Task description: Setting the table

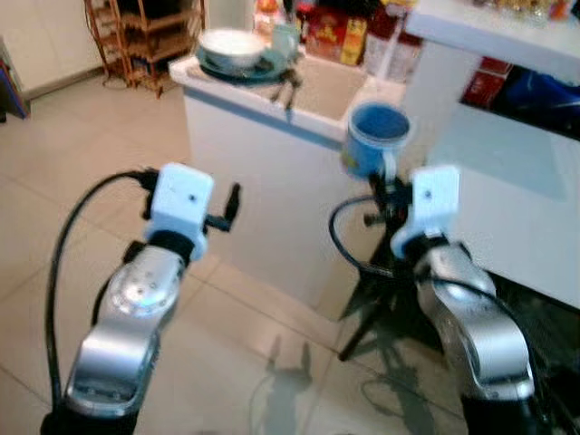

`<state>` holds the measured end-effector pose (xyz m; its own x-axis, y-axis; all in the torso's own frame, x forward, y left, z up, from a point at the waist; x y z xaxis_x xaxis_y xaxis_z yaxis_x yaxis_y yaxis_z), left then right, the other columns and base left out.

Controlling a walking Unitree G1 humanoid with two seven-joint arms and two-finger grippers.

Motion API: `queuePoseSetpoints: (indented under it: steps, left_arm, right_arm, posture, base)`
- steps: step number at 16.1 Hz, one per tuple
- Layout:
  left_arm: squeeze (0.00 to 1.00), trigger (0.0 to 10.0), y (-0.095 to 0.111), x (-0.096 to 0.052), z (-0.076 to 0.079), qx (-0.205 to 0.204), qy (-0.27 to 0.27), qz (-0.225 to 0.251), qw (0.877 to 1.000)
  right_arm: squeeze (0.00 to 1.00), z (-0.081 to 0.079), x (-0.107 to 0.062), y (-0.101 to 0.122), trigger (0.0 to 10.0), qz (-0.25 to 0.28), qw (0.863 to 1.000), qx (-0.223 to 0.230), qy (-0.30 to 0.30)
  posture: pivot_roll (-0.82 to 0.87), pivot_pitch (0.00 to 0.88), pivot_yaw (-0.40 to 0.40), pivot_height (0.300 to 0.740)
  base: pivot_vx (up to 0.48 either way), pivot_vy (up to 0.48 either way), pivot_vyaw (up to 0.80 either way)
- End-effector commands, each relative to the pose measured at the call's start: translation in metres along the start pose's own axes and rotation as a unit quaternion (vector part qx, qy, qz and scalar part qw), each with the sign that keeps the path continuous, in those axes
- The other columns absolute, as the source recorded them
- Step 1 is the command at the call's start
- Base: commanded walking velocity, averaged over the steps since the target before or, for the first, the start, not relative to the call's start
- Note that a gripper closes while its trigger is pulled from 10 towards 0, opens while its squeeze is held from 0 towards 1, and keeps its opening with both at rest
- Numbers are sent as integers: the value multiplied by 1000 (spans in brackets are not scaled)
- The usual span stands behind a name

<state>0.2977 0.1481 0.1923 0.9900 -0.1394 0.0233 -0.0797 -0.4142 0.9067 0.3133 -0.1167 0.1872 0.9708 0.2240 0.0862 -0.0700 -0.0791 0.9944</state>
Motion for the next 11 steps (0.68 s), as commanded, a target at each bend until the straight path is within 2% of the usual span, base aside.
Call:
queuePoseSetpoints:
  steps: [1, 6, 11]
  left_arm:
    - [0, 10000, 5, 1, 8, -1, -10, 6, 1000]
    - [0, 10000, 7, 7, 6, 8, -9, 11, 1000]
    - [0, 10000, 10, 11, 7, 14, -15, 15, 1000]
  right_arm:
    - [0, 14, -3, -5, 10000, -8, 1000, -10, -28]
    - [0, 21, -2, -2, 10000, -4, 999, -9, -38]
    - [0, 29, 0, 2, 10000, 9, 998, -11, -63]
  posture:
    - [-15, 35, -65, 740]
    - [-33, 27, -35, 740]
    - [-32, 33, -24, 740]
  base:
    - [0, -480, 0]
    - [0, -480, 0]
    - [0, -480, 800]
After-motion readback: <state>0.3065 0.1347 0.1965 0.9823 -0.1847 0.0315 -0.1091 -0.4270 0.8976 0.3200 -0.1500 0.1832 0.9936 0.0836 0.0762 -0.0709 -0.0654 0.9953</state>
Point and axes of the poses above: a point about 5 cm out from each wrist's last joint towards the gripper, its own x axis pointing out of the wrist towards the gripper, its own y axis along the axis of the wrist's last joint, z = x × y, the point moved 3 cm from there along x, pointing out of the wrist towards the gripper, and after that the axes turned 8 degrees about x, right-handed, at the moved point
